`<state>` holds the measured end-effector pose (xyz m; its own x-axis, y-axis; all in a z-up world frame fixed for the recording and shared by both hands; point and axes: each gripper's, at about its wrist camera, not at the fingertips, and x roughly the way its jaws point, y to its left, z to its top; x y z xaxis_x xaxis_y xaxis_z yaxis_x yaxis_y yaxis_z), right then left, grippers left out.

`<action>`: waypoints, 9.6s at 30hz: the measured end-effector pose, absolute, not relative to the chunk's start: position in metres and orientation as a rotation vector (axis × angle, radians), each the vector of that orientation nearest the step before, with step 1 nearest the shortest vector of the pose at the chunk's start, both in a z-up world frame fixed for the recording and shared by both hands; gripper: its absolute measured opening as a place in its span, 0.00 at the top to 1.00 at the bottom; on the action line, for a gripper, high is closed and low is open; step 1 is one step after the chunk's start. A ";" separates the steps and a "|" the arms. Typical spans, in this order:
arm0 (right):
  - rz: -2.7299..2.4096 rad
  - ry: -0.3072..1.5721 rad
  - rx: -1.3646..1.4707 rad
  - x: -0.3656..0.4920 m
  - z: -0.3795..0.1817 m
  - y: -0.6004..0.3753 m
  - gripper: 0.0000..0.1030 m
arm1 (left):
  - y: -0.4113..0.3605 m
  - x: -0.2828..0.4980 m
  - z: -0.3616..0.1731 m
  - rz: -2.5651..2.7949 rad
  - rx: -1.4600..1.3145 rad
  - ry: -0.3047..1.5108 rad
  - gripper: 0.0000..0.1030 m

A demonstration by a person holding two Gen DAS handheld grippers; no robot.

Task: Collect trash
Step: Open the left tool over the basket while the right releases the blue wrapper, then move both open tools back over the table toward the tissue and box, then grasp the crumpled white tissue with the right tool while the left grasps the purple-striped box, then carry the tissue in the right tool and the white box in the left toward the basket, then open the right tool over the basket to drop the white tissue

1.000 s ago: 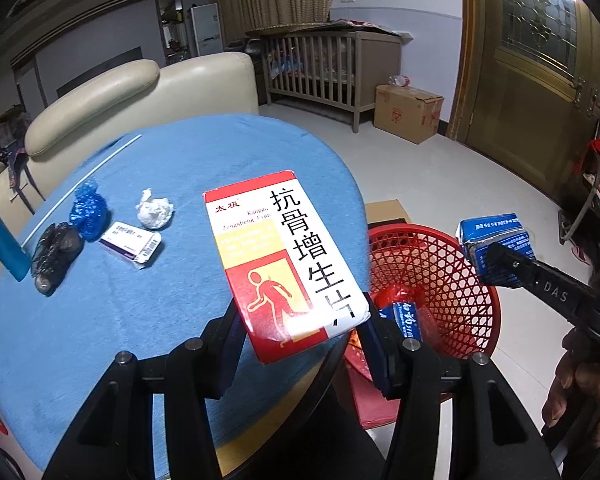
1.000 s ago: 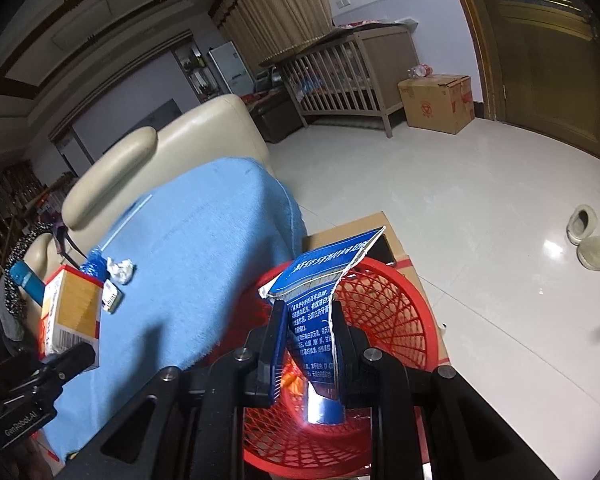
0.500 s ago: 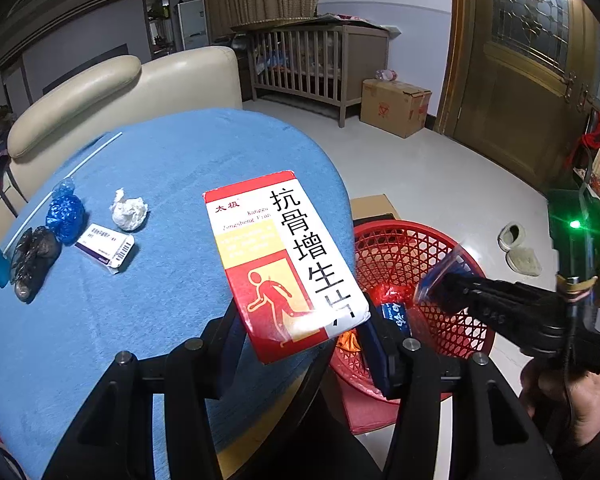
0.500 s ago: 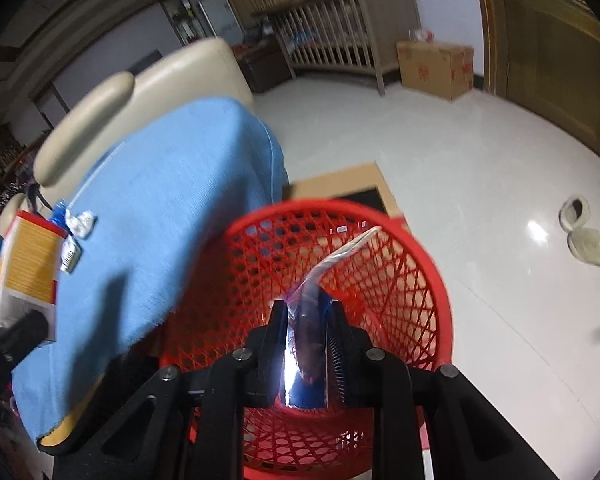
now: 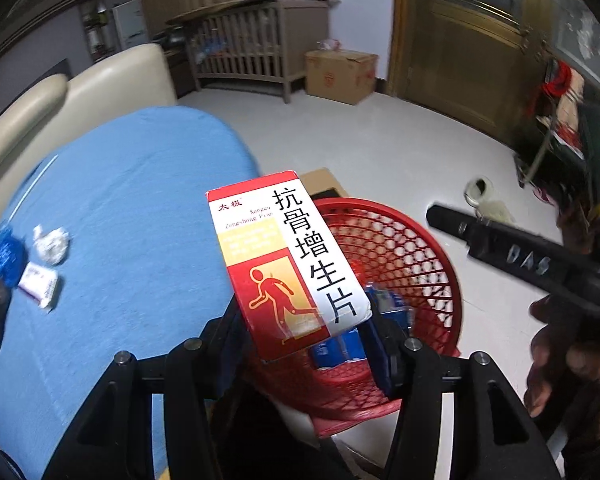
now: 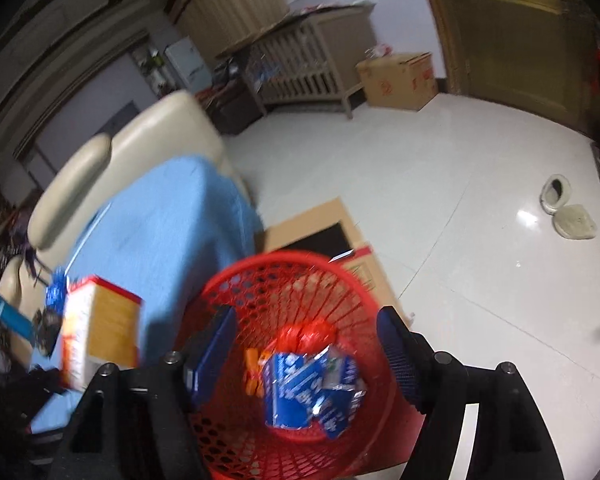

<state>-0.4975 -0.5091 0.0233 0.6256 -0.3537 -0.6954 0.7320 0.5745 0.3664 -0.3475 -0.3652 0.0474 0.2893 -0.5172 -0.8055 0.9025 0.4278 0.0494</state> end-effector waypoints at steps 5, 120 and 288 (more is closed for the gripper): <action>-0.762 0.553 0.717 -0.527 0.038 -0.524 0.26 | -0.389 -0.352 0.037 -1.025 0.609 0.818 0.45; -0.231 0.777 0.578 -0.253 0.021 -0.405 0.61 | -0.262 -0.040 0.019 -0.186 0.089 1.053 0.30; -0.536 0.572 0.710 -0.491 0.032 -0.495 0.61 | -0.319 -0.346 0.092 -0.818 0.474 0.698 0.51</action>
<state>-0.4910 -0.4946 0.0324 0.7202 -0.2566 -0.6445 0.6263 0.6401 0.4450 -0.3455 -0.3191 0.0924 0.4857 -0.4952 -0.7204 0.7894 0.6023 0.1182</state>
